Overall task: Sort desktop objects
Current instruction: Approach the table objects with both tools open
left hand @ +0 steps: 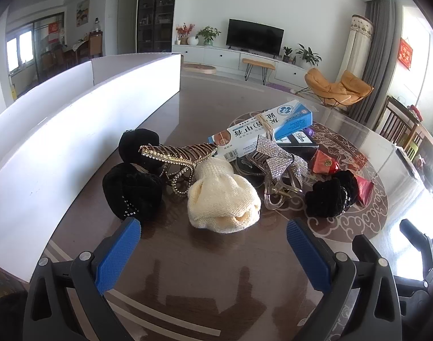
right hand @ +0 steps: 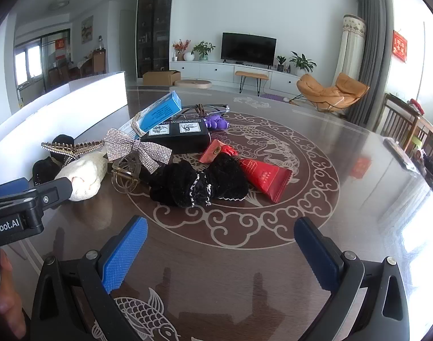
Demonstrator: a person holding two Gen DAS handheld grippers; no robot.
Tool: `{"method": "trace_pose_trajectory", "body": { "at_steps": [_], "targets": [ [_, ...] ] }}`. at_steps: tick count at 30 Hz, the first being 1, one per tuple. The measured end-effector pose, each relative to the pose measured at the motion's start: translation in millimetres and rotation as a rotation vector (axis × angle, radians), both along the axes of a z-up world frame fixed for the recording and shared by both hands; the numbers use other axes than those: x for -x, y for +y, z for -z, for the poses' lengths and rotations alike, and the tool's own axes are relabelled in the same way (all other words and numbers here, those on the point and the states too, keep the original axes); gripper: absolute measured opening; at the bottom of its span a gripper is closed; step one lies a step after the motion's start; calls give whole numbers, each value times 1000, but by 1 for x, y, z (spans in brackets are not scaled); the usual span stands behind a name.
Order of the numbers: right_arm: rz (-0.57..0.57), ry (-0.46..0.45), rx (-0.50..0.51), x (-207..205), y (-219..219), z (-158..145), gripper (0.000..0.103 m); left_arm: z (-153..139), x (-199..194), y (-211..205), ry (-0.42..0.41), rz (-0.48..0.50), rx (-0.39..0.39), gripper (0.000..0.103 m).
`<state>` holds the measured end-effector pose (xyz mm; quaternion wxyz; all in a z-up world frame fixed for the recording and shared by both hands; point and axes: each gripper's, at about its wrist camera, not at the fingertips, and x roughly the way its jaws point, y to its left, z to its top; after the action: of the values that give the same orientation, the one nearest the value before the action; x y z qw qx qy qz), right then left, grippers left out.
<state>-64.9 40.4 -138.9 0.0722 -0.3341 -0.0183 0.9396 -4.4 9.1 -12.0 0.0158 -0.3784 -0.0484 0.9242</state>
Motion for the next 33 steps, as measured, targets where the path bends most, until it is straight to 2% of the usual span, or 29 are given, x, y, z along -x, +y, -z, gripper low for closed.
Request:
{"method": "trace_pose_trajectory", "body": {
  "at_steps": [33],
  "targets": [
    [31,1,8,1,6,0,103,4,4,7,-20,17,15,103]
  ]
}}
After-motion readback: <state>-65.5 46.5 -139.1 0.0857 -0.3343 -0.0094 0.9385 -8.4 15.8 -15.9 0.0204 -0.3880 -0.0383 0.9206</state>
